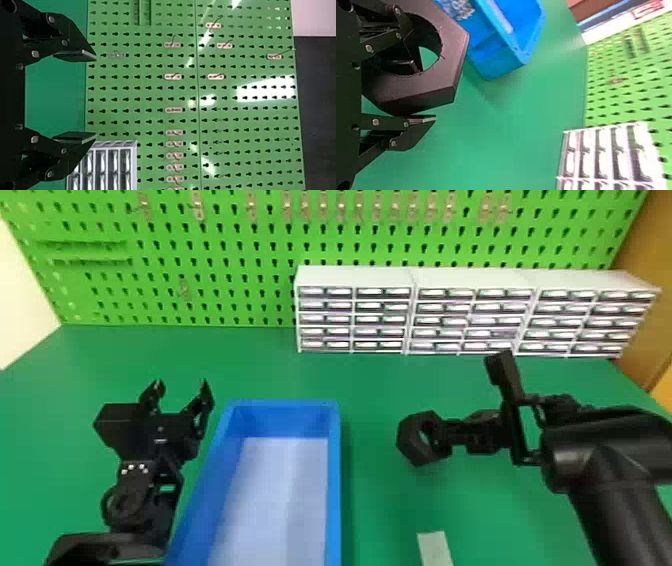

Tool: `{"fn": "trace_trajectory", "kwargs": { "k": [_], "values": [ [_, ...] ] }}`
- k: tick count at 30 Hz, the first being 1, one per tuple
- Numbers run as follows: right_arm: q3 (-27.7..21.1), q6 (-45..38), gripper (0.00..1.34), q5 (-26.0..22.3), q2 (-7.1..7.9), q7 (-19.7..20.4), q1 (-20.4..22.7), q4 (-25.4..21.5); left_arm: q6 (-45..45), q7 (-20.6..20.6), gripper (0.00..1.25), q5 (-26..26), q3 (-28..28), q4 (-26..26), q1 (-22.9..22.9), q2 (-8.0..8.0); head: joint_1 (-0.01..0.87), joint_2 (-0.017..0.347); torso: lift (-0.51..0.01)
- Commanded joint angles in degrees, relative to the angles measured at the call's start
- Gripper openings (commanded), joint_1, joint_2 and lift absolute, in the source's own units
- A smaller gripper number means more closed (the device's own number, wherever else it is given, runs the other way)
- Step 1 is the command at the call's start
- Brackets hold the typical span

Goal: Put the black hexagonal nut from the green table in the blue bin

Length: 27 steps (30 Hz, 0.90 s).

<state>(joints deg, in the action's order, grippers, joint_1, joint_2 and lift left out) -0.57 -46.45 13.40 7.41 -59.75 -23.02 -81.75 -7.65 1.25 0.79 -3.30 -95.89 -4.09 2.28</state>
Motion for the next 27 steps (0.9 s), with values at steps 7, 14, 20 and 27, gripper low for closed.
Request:
{"fn": "trace_trajectory", "kwargs": {
  "k": [7,14,20,27],
  "values": [
    [0.7,1.2,0.32,-7.2,-0.12,3.1,0.6,-6.7,0.0,0.3,0.71,0.0,0.3,0.0,0.0,0.00,0.657,0.057,-0.095],
    [4.2,1.0,0.32,-10.5,-0.03,3.7,0.2,-8.5,0.0,0.3,0.71,0.1,0.3,0.0,0.0,0.00,0.657,0.057,-0.095],
    [7.2,1.0,0.32,-13.5,-0.03,4.5,-0.2,-9.6,0.0,0.3,0.71,0.1,0.3,0.0,-0.1,0.00,0.657,0.057,-0.095],
    [10.2,1.0,0.32,-16.0,0.23,5.4,-0.7,-10.1,-0.2,0.3,0.71,0.1,0.2,0.0,-0.1,0.00,0.657,0.057,-0.095]
  ]
}}
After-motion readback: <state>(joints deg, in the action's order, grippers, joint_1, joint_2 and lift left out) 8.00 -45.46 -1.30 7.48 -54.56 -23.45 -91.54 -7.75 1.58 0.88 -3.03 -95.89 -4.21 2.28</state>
